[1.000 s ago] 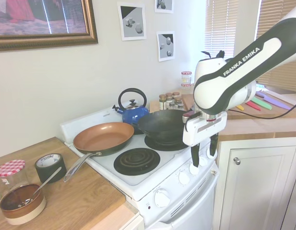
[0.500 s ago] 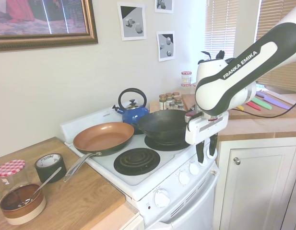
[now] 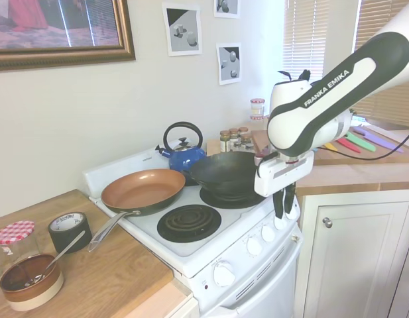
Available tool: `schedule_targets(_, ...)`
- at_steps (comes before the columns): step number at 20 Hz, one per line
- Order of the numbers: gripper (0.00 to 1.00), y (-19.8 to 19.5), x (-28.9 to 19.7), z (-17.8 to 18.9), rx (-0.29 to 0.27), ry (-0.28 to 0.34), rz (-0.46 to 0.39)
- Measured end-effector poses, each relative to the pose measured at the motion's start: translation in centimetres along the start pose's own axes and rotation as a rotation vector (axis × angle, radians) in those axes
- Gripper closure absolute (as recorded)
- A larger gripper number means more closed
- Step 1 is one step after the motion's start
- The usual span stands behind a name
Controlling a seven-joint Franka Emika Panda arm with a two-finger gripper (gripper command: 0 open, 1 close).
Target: Turn on the stove on the top right
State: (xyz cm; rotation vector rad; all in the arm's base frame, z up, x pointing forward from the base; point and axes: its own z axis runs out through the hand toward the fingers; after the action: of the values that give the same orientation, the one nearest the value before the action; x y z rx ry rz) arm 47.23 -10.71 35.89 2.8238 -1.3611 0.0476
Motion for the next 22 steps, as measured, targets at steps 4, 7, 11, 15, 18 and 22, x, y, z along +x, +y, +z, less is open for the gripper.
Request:
schedule_targets(4, 1.00, 0.1, 0.4, 0.4, -0.015, 0.001, 0.009)
schedule_targets(7, 1.00, 0.6, 0.9, 1.0, -0.028, 0.001, 0.020)
schedule_targets(11, 1.00, 1.1, 1.4, 1.6, -0.041, 0.006, 0.050)
schedule_targets(15, 1.00, 1.3, 2.0, 2.8, -0.045, 0.014, 0.065)
schedule_targets(18, 1.00, 1.4, 2.4, 3.5, -0.048, 0.024, 0.078)
schedule_targets(22, 1.00, 1.7, 3.0, 4.0, -0.049, 0.035, 0.100)
